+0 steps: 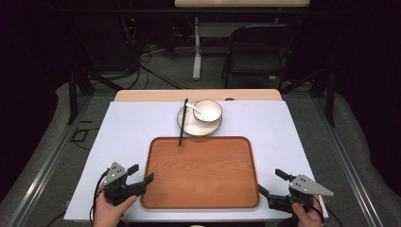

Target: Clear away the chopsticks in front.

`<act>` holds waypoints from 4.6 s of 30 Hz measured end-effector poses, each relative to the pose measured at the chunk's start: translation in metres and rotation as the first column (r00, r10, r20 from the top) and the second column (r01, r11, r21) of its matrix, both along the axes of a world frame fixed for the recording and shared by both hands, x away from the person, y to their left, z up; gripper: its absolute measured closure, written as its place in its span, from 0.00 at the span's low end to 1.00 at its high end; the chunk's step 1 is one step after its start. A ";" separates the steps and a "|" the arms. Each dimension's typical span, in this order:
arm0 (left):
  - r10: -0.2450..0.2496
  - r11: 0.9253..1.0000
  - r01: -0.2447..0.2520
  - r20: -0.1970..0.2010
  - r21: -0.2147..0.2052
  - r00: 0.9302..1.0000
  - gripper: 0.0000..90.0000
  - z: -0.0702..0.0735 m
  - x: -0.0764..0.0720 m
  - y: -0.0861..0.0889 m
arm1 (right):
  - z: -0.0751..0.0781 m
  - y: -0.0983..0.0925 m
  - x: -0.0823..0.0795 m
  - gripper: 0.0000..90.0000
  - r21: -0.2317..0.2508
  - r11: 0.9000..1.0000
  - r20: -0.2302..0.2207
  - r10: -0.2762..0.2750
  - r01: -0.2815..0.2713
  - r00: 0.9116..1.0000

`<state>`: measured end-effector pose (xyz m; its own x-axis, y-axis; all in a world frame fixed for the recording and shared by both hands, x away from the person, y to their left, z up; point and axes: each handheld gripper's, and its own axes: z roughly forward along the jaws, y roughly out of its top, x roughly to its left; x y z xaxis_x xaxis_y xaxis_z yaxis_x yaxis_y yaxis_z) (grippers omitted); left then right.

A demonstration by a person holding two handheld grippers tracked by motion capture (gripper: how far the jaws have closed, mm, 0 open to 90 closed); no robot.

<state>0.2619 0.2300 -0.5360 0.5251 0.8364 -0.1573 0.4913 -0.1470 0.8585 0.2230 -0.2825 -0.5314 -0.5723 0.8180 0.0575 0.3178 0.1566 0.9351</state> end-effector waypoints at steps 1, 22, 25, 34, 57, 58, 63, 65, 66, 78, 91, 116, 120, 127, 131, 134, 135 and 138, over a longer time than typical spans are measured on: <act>0.004 1.000 -0.004 -0.002 0.003 1.000 0.32 0.000 0.000 0.000 | 0.000 0.000 0.000 0.16 0.000 1.000 -0.003 0.000 0.000 1.000; -0.028 0.997 0.023 -0.077 -0.072 0.997 0.31 0.012 0.024 -0.010 | 0.000 0.001 -0.007 0.16 -0.054 0.998 0.001 -0.021 0.022 1.000; -0.057 0.993 0.049 -0.080 -0.103 0.995 0.29 0.019 0.034 -0.017 | 0.000 0.001 -0.007 0.16 -0.051 0.998 -0.002 -0.023 0.023 1.000; -0.060 0.996 0.053 -0.087 -0.073 0.994 0.27 0.040 0.067 -0.037 | 0.000 0.001 -0.006 0.16 -0.043 0.999 -0.007 -0.023 0.023 1.000; 0.009 1.000 -0.011 -0.146 -0.009 0.989 0.30 0.078 0.147 -0.056 | 0.000 0.001 -0.005 0.16 -0.038 0.999 -0.008 -0.025 0.025 1.000; 0.013 1.000 -0.015 -0.153 -0.011 0.988 0.30 0.078 0.151 -0.056 | 0.000 0.001 -0.004 0.16 -0.038 0.999 -0.009 -0.025 0.024 1.000; 0.029 0.999 -0.035 -0.190 -0.031 0.981 0.38 0.080 0.168 -0.058 | 0.000 0.001 -0.004 0.16 -0.038 0.999 -0.009 -0.025 0.024 1.000; 0.030 0.999 -0.037 -0.199 -0.036 0.980 0.39 0.080 0.175 -0.061 | 0.000 0.001 -0.004 0.16 -0.037 0.999 -0.008 -0.024 0.024 1.000; 0.030 0.999 -0.037 -0.199 -0.032 0.980 0.39 0.080 0.178 -0.062 | 0.000 0.000 -0.004 0.16 -0.036 0.999 -0.008 -0.024 0.024 1.000; 0.061 0.998 -0.054 -0.209 0.038 0.976 0.48 0.075 0.216 -0.085 | 0.000 0.000 -0.005 0.16 -0.036 0.999 -0.003 -0.024 0.023 1.000; 0.071 0.997 -0.061 -0.300 0.042 0.951 0.75 0.054 0.244 -0.105 | 0.000 -0.001 -0.004 0.16 -0.027 0.999 -0.004 -0.022 0.022 1.000; 0.147 0.988 -0.113 -0.432 0.104 0.890 0.91 0.028 0.262 -0.118 | 0.000 -0.002 -0.004 0.16 -0.020 1.000 -0.008 -0.020 0.019 1.000; 0.159 0.987 -0.125 -0.457 0.104 0.875 0.92 0.026 0.263 -0.119 | 0.000 -0.002 -0.005 0.16 -0.020 1.000 -0.005 -0.019 0.019 1.000; 0.163 0.987 -0.132 -0.491 0.097 0.856 0.93 0.027 0.266 -0.120 | 0.000 -0.002 -0.004 0.16 -0.019 1.000 -0.006 -0.019 0.019 1.000; 0.176 0.984 -0.154 -0.538 0.086 0.825 0.94 0.026 0.268 -0.121 | 0.000 -0.002 -0.005 0.16 -0.020 1.000 -0.005 -0.021 0.021 1.000; 0.186 0.981 -0.180 -0.581 0.069 0.792 0.94 0.025 0.270 -0.120 | 0.000 -0.002 -0.005 0.16 -0.019 1.000 -0.002 -0.022 0.022 1.000; 0.186 0.981 -0.184 -0.586 0.064 0.788 0.94 0.025 0.271 -0.120 | 0.000 -0.002 -0.005 0.16 -0.019 1.000 -0.002 -0.023 0.023 1.000; 0.191 0.979 -0.194 -0.595 0.061 0.781 0.94 0.025 0.272 -0.120 | 0.000 -0.002 -0.005 0.16 -0.019 1.000 -0.001 -0.023 0.023 1.000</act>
<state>0.5342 0.1105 -0.5106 0.1549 0.9087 -0.3876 0.9219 0.0081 0.3874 0.2180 -0.2843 -0.5317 -0.5534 0.8318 0.0424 0.3227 0.1671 0.9316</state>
